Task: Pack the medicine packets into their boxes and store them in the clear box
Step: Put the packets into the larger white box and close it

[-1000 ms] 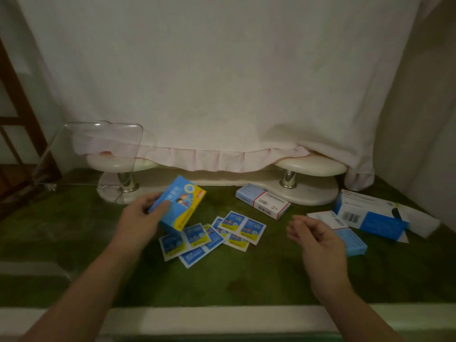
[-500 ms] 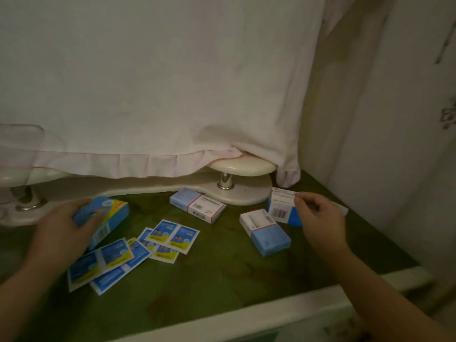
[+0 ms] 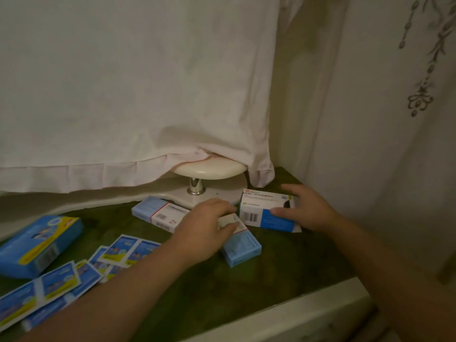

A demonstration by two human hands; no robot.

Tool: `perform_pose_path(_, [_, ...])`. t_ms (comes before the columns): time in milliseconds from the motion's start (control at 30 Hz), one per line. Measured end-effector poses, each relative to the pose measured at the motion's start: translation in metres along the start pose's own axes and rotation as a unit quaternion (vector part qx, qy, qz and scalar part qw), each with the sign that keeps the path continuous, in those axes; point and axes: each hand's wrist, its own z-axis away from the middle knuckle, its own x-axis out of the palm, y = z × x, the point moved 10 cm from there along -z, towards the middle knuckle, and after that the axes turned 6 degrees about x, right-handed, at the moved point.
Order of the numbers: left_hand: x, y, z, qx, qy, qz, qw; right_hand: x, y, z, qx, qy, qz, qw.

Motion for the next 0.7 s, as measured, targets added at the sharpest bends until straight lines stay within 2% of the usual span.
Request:
perform_pose_path(133, [0.034, 0.008, -0.044, -0.017, -0.044, 0.041, 0.998, 0.005, 0.012, -0.013, 0.002, -0.036, 0.096, 0.995])
perform_pose_path(233, [0.052, 0.013, -0.068, 0.004, -0.081, 0.017, 0.997, 0.010, 0.017, -0.016, 0.007, -0.055, 0.117, 0.992])
perform_pose_path(400, [0.062, 0.042, -0.086, 0.065, -0.116, -0.058, 0.989, -0.015, 0.006, -0.003, -0.040, -0.001, -0.008, 0.999])
perform_pose_path(533, [0.034, 0.067, -0.086, 0.104, -0.080, -0.105, 0.986, -0.055, -0.018, 0.027, -0.094, 0.048, -0.031, 0.994])
perform_pose_path(700, [-0.008, 0.061, -0.062, 0.103, -0.087, -0.071, 0.988, -0.062, -0.068, 0.064, -0.150, 0.022, -0.110, 0.982])
